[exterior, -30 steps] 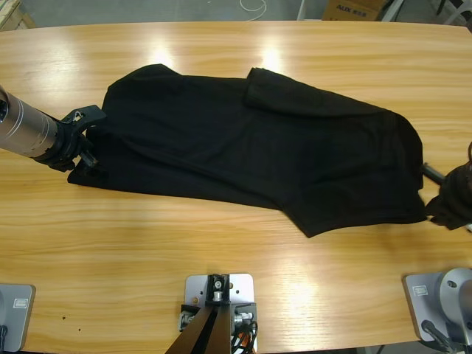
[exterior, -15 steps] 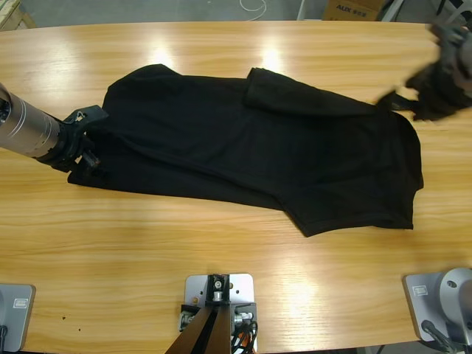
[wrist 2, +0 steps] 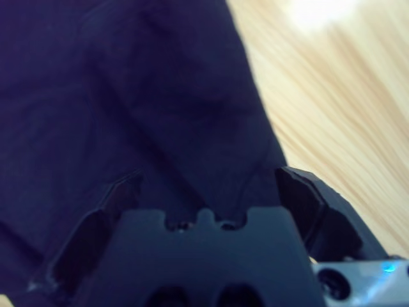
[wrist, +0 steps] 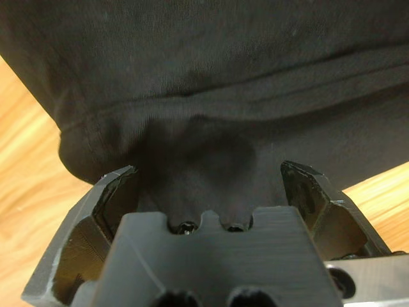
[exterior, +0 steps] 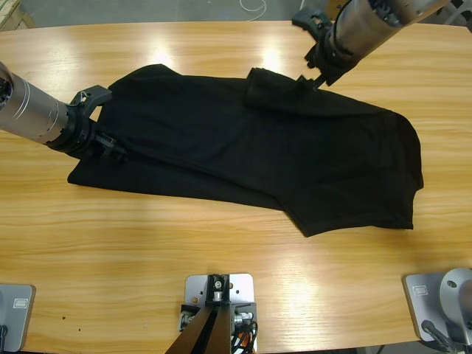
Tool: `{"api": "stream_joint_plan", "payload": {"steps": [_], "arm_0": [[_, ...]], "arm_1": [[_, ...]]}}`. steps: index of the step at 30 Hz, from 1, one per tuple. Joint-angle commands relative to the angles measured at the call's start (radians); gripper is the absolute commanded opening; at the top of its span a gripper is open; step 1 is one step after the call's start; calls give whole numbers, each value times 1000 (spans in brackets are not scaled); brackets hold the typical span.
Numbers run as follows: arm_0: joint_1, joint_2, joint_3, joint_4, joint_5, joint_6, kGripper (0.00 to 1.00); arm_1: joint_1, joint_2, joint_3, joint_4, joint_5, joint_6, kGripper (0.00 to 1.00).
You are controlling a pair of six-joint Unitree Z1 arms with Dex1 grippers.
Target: Fold clothes
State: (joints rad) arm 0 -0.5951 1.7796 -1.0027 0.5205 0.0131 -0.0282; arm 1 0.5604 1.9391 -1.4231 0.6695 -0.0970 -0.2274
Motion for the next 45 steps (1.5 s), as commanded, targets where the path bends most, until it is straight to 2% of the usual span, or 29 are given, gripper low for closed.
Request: {"api": "stream_joint_plan", "payload": {"steps": [1,4,9,19,22,27,31,34,40,43,45], "arm_0": [[-9,105,-40,4,-16,-12,853],[-9,112,-41,5,-15,-12,853],[-9,146,-31,4,-16,-18,853],[14,145,-100,4,-6,-104,847],[47,135,-90,6,50,-168,841],[76,141,-74,-25,53,-324,839],[92,48,-62,-27,127,-379,843],[113,-40,-20,-24,154,-391,839],[-60,-103,109,-26,153,-394,844],[-113,-66,111,-28,153,-393,844],[-117,-45,113,-39,151,-397,844]], "arm_1": [[4,77,0,-79,59,-79,851],[4,113,-25,-90,62,-68,766],[4,130,-37,-87,56,-55,763],[9,126,-34,-82,22,-42,734],[9,126,-32,-85,14,-41,734],[9,121,-29,-85,14,-41,734],[9,91,-14,-84,17,-21,734],[-14,84,14,-82,59,-9,738],[-71,101,7,-90,112,-32,737],[-65,123,-11,-92,158,-53,734],[-39,135,-14,-90,182,-65,734]]}}
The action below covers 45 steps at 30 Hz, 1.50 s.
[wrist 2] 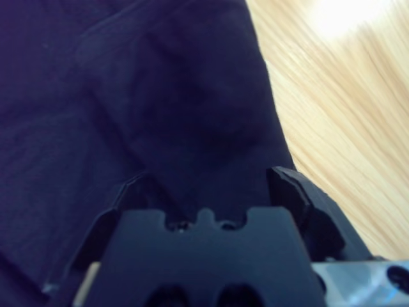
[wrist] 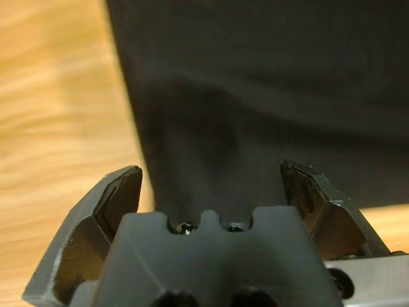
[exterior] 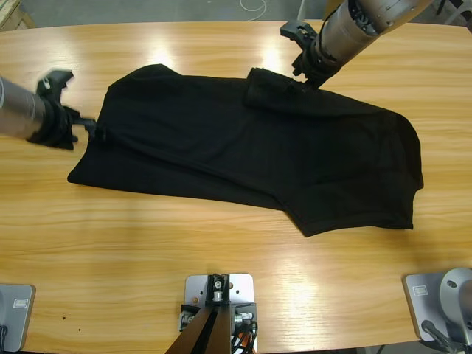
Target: Fold clothes
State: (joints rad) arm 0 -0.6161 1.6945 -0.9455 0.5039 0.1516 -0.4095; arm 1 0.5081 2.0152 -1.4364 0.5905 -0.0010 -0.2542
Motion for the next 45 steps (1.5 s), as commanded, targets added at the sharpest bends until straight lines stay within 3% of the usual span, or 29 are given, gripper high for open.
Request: {"api": "stream_joint_plan", "payload": {"steps": [1,8,10,14,17,19,22,33,45], "arm_0": [[-96,51,56,-31,13,-15,844],[-96,119,65,-78,13,-22,849],[-96,118,65,-80,14,-22,849],[-94,111,68,-79,14,-20,849],[-94,110,71,-80,13,-20,849],[-94,114,71,-81,13,-20,853],[-94,119,70,-86,13,-21,853],[-94,134,76,-97,9,-22,853],[-96,142,97,-99,6,-22,853]], "arm_1": [[29,64,-1,-9,91,-43,734],[86,110,-22,-20,96,-49,716],[92,128,-37,-24,96,-47,648],[98,178,-81,-26,65,-33,630],[98,221,-121,-24,29,-14,549],[98,240,-136,-24,17,1,425],[93,241,-151,-24,-9,3,6],[42,223,-195,15,-26,1,0],[-238,294,-464,78,-198,-1,0]]}}
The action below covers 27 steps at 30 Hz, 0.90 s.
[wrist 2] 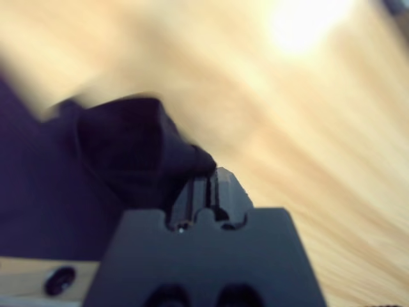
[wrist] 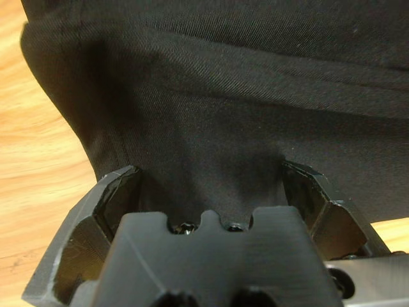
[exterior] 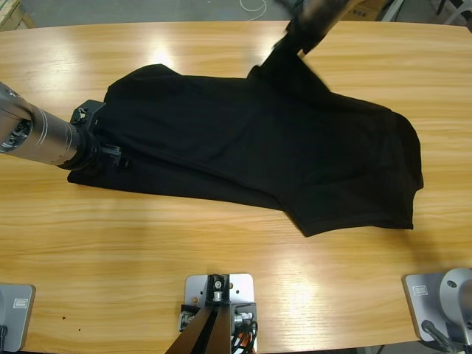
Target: Fold clothes
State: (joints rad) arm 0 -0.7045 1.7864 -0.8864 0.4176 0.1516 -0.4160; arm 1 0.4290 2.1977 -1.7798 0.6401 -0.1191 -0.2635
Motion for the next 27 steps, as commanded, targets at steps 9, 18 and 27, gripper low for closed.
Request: {"api": "stream_joint_plan", "payload": {"steps": [9,18,27], "arm_0": [[-7,53,60,-21,5,-15,853],[-8,31,49,-26,2,-16,853],[-4,42,-189,-46,-9,-10,868]], "arm_1": [[-251,149,-187,51,-175,17,0],[-174,37,-180,69,-385,109,1000],[-31,-274,44,450,-198,653,1000]]}}
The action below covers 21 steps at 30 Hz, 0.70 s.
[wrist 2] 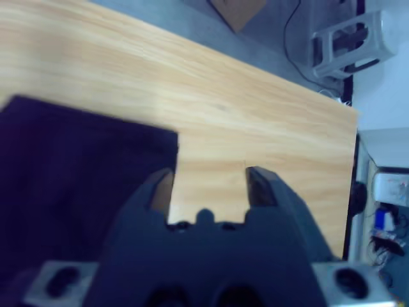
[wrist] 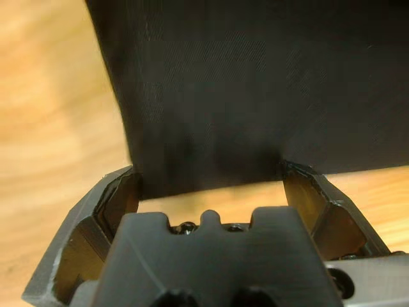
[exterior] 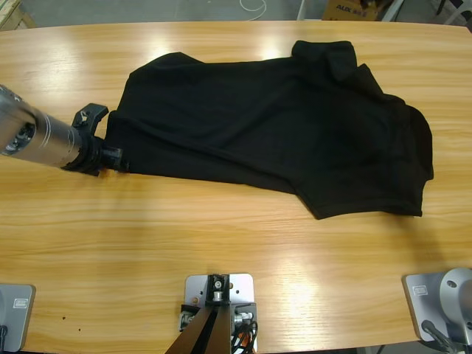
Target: Fold clothes
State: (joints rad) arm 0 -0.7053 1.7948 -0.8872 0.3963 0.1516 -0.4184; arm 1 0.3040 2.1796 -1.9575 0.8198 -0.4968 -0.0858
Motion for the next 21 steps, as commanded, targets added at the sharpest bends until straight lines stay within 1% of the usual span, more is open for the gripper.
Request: {"api": "stream_joint_plan", "payload": {"steps": [1,2,4,6,8,10,15,17,19,21], "arm_0": [[-3,52,-217,-24,-10,-3,876],[-3,71,-241,-22,-15,1,876],[-3,105,-264,-19,-22,4,876],[-5,137,-260,-19,-23,0,876],[-5,171,-249,-19,-23,-2,876],[-5,205,-245,-19,-23,-7,876],[0,259,-261,-21,-21,-15,876],[0,287,-267,-21,-21,-14,876],[1,301,-264,-19,-21,-14,876],[-1,289,-248,-7,-21,-16,876]], "arm_1": [[105,-280,332,253,212,587,1000],[111,-304,450,209,253,677,1000],[121,-355,670,87,314,796,997],[125,-382,800,-16,342,833,982],[126,-393,877,-86,341,855,982],[124,-391,959,-193,343,864,982],[112,-393,1036,-331,341,838,982],[90,-385,1068,-419,342,806,980],[62,-375,1072,-420,367,799,977],[60,-384,1075,-391,381,801,977]]}}
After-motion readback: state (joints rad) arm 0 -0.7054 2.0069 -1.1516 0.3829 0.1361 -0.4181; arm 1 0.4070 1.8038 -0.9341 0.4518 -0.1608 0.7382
